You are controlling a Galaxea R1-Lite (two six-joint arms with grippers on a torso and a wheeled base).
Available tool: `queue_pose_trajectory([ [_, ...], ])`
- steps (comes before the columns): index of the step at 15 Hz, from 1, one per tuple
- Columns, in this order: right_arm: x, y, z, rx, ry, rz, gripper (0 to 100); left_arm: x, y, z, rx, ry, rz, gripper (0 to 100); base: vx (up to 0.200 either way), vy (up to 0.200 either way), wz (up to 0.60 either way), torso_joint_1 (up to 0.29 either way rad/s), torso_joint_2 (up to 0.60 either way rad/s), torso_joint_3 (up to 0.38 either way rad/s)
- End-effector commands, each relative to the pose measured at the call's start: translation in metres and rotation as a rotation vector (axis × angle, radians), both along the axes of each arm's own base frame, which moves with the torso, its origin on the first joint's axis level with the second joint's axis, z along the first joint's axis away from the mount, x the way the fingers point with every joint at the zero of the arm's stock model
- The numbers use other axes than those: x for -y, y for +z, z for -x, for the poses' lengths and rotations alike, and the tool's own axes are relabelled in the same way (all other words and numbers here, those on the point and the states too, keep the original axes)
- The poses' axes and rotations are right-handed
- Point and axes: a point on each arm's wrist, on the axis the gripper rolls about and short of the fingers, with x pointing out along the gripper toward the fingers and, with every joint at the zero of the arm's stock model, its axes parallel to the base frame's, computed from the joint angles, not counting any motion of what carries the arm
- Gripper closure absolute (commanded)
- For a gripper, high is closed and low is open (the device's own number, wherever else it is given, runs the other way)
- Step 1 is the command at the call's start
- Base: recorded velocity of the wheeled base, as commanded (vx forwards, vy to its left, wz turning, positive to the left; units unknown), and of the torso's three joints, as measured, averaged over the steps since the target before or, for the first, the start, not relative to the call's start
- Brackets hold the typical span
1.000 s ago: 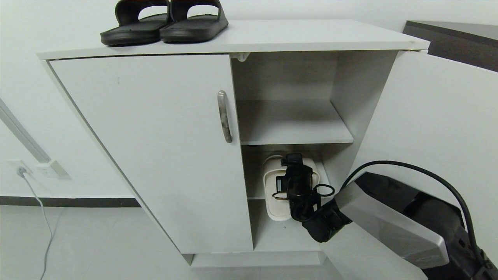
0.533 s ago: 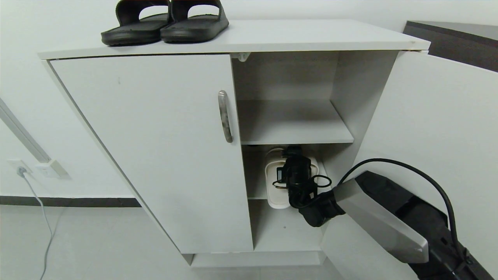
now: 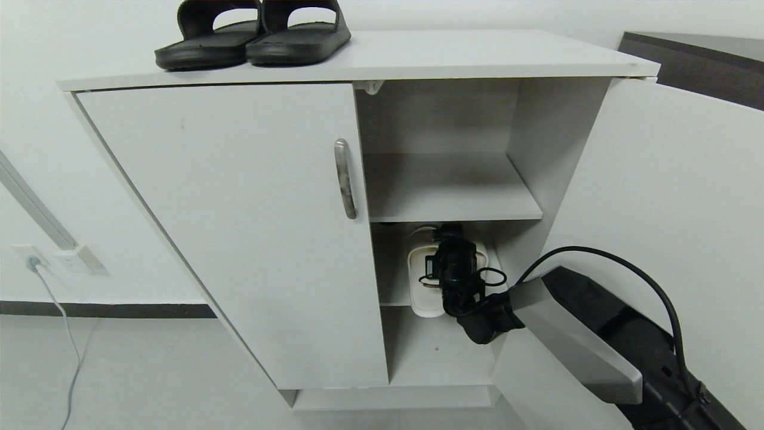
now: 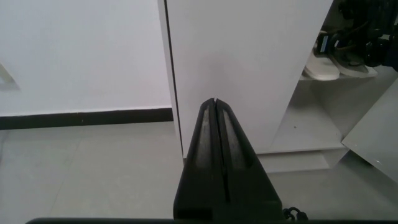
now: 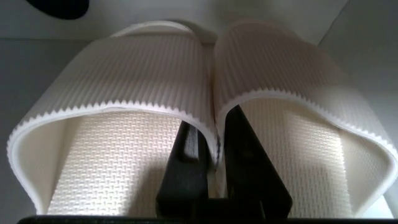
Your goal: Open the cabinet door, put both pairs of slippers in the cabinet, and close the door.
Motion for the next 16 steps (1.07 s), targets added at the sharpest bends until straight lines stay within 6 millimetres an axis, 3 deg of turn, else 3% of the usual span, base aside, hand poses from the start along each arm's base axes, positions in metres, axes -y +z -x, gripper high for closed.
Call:
queue_pose_trajectory([
  [1,0.000,-0.003,0.000,-0.006,0.001,0.004,100,0.000,0.000,0.000,-0.002,0.000,0.000,100,0.000,0.000,0.00,0.000,0.00,0.000],
  [13,0.004,-0.012,-0.004,-0.028,-0.006,0.015,100,0.000,0.000,0.000,-0.002,0.003,0.000,100,0.000,0.000,0.00,0.000,0.00,0.000],
  [14,0.004,-0.014,-0.004,-0.031,-0.006,0.016,0,0.000,0.000,0.000,-0.002,0.001,0.000,100,0.000,0.000,0.00,0.000,0.00,0.000],
  [16,0.005,-0.015,-0.003,-0.035,-0.006,0.019,0,0.000,0.000,0.000,-0.002,0.004,0.000,100,0.000,0.000,0.00,0.000,0.00,0.000],
])
